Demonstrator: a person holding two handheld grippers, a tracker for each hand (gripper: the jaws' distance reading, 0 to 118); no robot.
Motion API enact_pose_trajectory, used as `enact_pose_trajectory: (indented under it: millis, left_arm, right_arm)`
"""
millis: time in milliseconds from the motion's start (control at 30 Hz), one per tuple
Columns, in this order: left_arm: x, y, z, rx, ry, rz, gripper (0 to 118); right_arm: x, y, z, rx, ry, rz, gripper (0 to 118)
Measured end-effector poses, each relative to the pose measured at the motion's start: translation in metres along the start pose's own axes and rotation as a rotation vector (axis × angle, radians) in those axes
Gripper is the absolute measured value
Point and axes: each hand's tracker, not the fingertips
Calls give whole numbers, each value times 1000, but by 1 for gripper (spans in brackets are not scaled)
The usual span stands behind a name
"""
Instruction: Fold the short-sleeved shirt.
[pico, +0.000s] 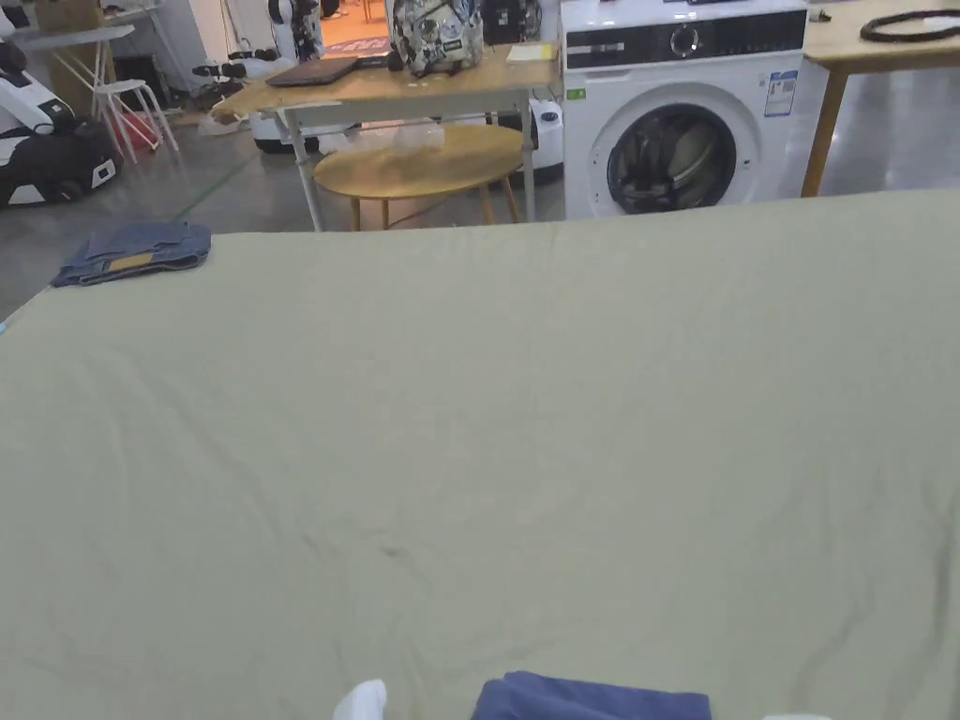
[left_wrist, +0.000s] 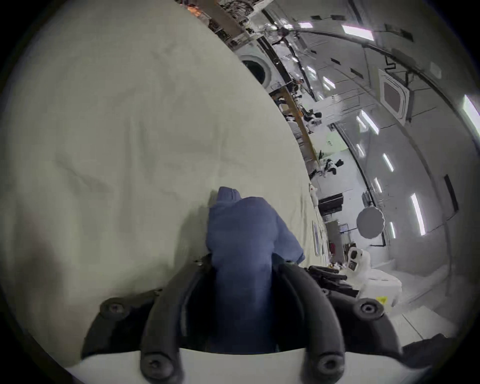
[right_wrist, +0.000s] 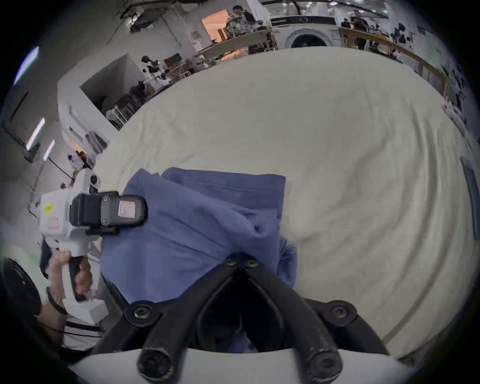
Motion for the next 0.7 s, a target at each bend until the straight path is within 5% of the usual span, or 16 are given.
enact_pose_trajectory:
  millis: [100, 167, 433, 633, 700]
  left_arm:
    - [4, 10, 28, 78, -60, 56, 28]
    - [6, 24, 68, 172, -83, 31, 28]
    - [-51, 87, 248, 389, 393, -44, 28]
    - [-91, 116, 263, 403, 432, 57, 42]
    - [-78, 130, 259, 393, 665, 22, 42]
  right_arm:
    - [13, 4, 21, 69, 182, -182, 0]
    - [23, 6, 31, 129, 187, -237, 0]
    - [57, 16, 32, 159, 111, -274, 0]
    - [57, 25, 29, 170, 90, -243, 0]
    - [56, 30, 33, 186, 101, -217, 0]
